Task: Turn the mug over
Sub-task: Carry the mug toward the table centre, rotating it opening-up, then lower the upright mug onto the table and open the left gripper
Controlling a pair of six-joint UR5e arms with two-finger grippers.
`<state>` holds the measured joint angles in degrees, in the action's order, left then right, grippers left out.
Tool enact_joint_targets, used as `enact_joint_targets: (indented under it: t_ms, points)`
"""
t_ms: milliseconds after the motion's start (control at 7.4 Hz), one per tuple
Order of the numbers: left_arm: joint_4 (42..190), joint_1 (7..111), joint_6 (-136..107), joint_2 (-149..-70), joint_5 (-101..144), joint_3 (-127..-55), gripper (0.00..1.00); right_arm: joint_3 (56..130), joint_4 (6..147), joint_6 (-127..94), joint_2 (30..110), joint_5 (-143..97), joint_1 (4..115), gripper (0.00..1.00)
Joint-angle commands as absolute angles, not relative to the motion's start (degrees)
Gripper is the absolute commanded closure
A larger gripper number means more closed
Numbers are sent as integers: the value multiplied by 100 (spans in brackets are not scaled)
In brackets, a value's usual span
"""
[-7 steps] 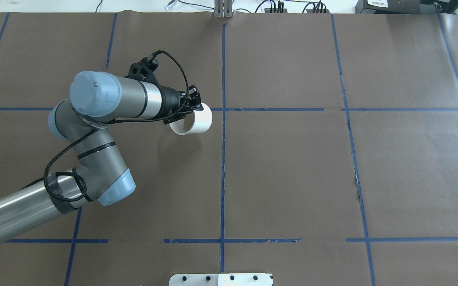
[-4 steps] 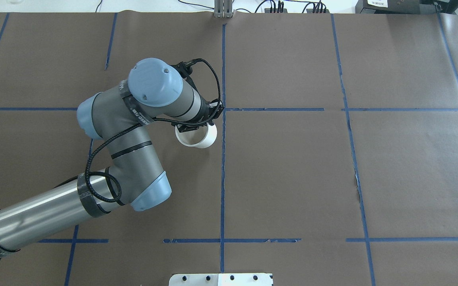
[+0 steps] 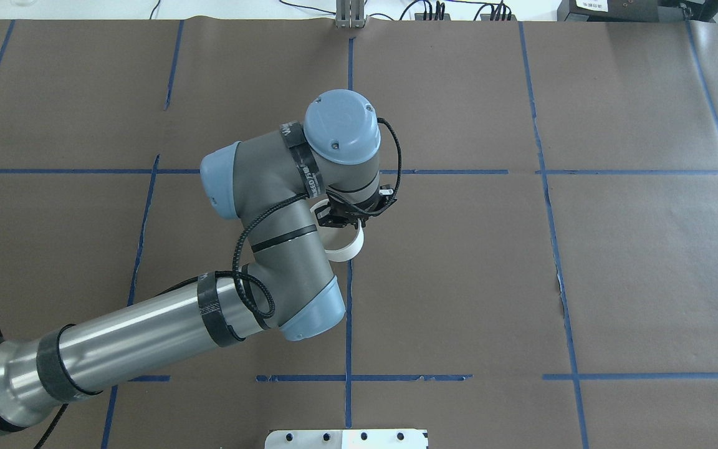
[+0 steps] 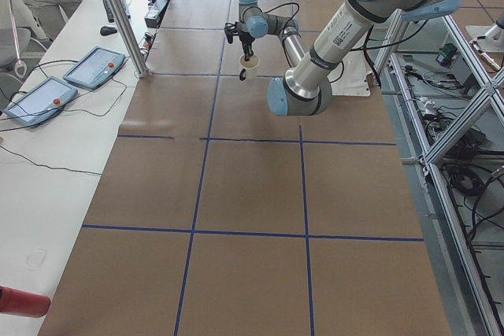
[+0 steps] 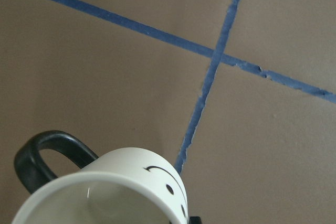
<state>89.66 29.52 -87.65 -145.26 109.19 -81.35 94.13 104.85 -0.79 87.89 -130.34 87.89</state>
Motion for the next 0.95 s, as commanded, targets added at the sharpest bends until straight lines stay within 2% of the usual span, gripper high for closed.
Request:
enact_joint_targets:
  t_ms: [0,135,270,405,811]
  points:
    - [8956,2804,-8745,-14660,10925,-7832,100,9413,10485,-79,8789,-13034,8789,0]
    - [8973,2743,-8745,-14634,10925,-7814,59,9413,10485,-79,8789,-13034,8789,0]
    - [8974,2725,-8754,-14616,10925,-7848,1,9413,10485,-79,8789,-13034,8789,0]
    - [8974,2733,-8728,-14468,10951,-8223,0,9413,10485,-79,8798,-13034,8789,0]
    - [8476,3512,-7906,-13556,11680,-10234,0,9413,10485,-79,8789,-13034,8789,0]
